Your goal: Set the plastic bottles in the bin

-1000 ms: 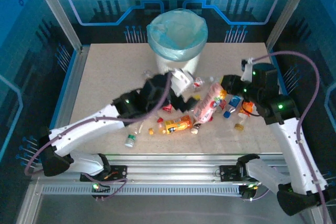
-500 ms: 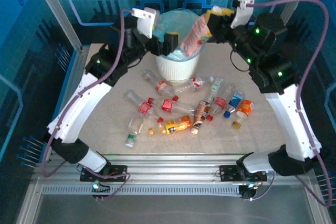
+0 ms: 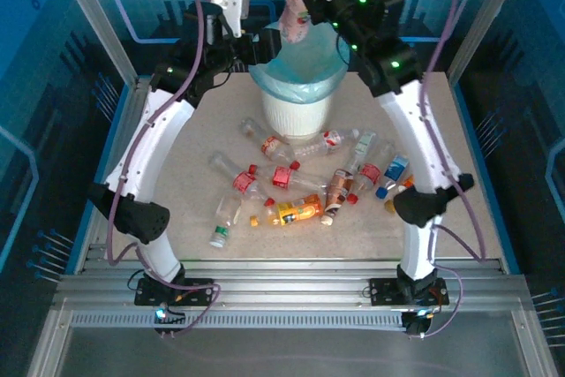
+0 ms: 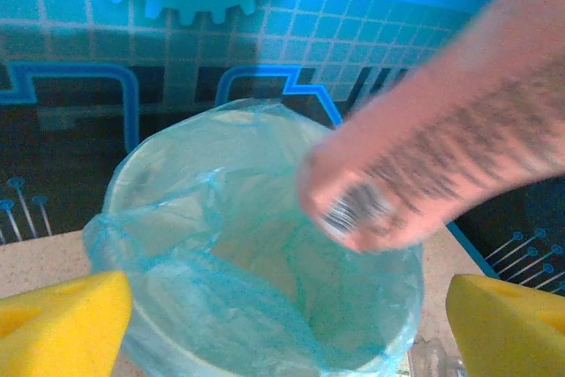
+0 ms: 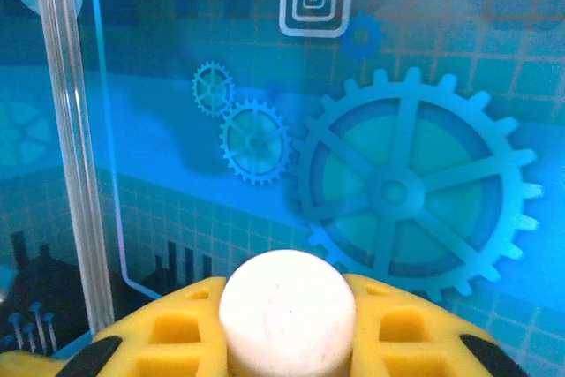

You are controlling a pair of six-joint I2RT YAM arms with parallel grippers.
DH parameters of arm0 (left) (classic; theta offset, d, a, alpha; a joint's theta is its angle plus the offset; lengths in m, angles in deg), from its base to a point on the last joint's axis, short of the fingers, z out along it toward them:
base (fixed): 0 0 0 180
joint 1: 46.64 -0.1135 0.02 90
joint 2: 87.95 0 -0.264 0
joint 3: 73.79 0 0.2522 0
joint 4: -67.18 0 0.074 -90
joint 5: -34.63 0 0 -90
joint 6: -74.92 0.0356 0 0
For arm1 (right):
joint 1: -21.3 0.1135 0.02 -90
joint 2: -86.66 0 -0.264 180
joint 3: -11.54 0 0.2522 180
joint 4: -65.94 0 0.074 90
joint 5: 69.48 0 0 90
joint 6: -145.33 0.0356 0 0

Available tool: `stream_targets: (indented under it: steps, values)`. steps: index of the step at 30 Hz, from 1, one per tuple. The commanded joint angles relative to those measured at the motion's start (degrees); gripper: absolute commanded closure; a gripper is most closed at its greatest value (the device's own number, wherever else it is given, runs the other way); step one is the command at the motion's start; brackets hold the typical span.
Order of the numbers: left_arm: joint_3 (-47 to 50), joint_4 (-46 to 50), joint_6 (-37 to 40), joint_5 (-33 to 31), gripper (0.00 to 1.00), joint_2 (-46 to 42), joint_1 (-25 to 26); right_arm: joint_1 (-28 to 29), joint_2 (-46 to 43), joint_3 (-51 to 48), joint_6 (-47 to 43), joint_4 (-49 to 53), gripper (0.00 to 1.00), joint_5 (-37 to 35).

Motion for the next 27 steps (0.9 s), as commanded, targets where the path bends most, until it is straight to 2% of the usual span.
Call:
stream_targets:
  steps: [1,5,12,22,24,27]
  values:
    - [2.7,-0.95,-1.96,1.49,0.08,-1.28,-1.76,0.76,10.33,12.7,-5.26,5.56,0.97,-0.11]
    - [6.39,-1.58,-2.41,1.4,0.08,-2.64,-2.83,0.75,16.47,15.09,-5.73,4.76,0.97,-2.23]
    - [12.53,-4.28,-3.58,1.39,0.07,-4.43,-3.92,0.46,19.56,10.75,-4.03,3.69,0.95,-2.4]
    - [17.82,-5.77,-4.4,1.7,0.07,-6.45,-4.78,0.47,22.65,10.86,-2.09,5.4,0.92,-0.67]
    - [18.06,-5.85,-4.42,1.95,0.07,-6.46,-4.94,0.49,22.67,10.82,-2.19,6.36,0.85,-0.67]
    - [17.58,-5.97,-4.56,2.24,0.07,-6.33,-5.07,0.51,22.55,10.73,-2.17,7.55,0.66,-1.25]
